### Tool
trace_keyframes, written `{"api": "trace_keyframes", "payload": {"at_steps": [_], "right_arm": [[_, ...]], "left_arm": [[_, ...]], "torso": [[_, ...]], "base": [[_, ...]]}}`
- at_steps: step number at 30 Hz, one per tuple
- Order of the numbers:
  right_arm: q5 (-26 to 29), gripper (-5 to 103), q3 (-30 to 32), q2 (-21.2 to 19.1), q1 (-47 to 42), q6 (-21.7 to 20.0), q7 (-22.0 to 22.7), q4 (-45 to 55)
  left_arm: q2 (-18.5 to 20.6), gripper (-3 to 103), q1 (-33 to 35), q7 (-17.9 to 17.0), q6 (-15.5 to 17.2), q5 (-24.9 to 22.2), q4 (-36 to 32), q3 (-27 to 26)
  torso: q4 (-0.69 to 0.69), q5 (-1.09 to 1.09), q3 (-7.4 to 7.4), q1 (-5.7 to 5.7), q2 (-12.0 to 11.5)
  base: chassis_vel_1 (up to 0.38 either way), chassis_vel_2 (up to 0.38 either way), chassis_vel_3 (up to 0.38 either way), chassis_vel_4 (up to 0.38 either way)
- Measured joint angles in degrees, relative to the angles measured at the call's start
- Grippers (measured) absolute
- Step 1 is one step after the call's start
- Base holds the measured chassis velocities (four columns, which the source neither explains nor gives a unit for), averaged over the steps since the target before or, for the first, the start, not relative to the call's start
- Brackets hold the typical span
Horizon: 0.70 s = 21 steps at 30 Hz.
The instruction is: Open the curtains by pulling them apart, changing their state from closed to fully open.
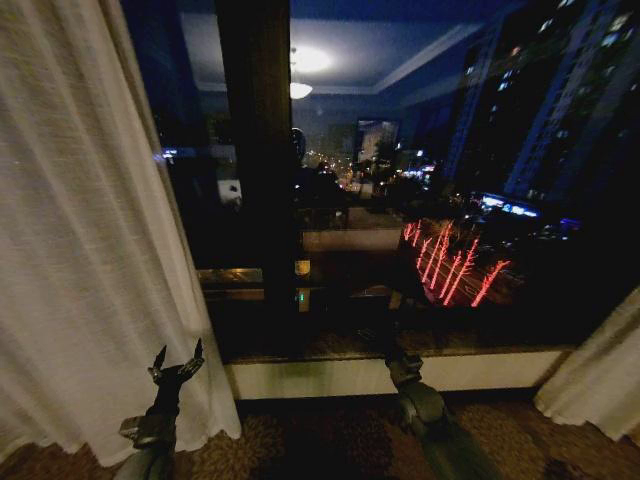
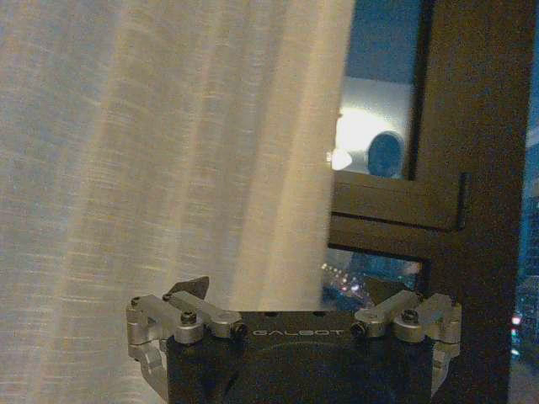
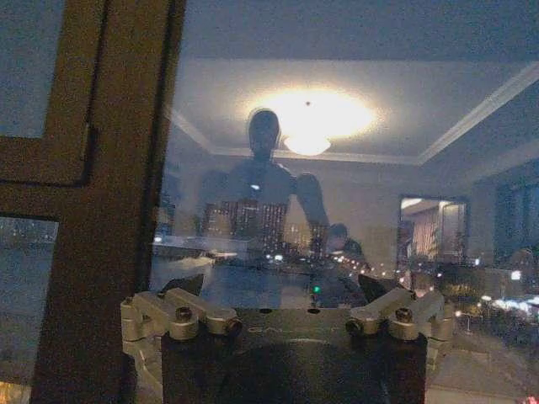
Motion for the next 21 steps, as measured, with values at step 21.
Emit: {"api": "trace_keyframes", "payload": {"at_steps": [21], "right_arm": [[0.0, 100, 0.0, 0.0, 0.0, 0.0, 0.0, 0.0]], "left_arm": [[0.0, 100, 0.0, 0.0, 0.0, 0.0, 0.0, 0.0]], "torso": [[0.0, -0.01, 0.0, 0.0, 0.0]], "base": [[0.01, 0.012, -0.012, -0.012]]}}
